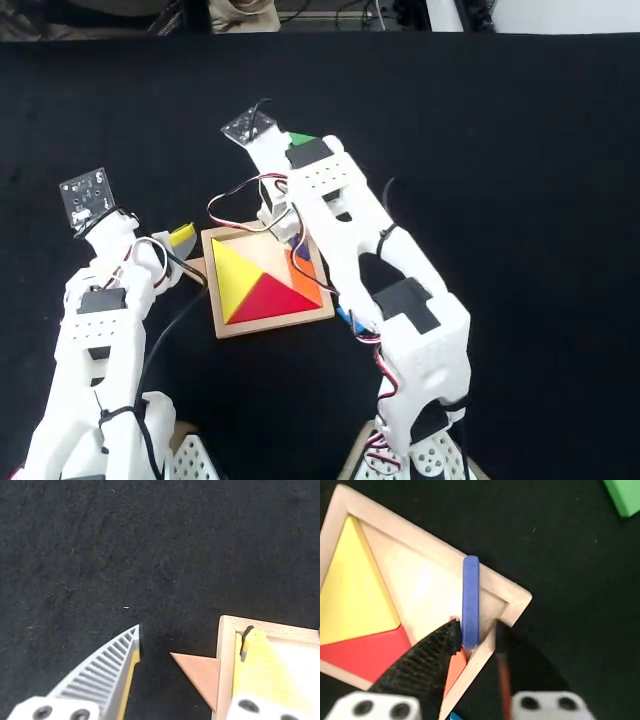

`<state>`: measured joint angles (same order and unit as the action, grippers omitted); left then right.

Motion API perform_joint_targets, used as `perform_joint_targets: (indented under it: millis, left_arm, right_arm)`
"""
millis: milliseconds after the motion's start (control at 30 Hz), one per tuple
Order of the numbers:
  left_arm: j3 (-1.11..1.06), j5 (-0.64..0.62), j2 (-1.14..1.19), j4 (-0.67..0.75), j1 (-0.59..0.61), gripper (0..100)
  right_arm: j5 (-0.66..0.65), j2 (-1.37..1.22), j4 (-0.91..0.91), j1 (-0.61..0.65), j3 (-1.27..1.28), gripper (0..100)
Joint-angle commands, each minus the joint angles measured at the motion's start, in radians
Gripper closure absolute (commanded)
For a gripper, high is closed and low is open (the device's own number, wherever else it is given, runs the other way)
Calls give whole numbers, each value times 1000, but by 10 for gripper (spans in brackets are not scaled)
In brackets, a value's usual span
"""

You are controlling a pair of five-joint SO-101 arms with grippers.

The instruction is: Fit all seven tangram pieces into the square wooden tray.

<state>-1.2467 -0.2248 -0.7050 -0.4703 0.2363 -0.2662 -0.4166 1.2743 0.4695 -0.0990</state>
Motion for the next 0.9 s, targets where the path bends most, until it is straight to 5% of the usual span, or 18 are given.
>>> perform_joint_targets:
  millis: [0, 867]
  left_arm:
    - [8, -9, 2, 20, -13, 683]
    - [7, -9, 2, 21, -42, 683]
  right_arm:
    - [-3, 4, 15, -23, -47, 765]
    - [-149, -1, -34, -84, -108, 825]
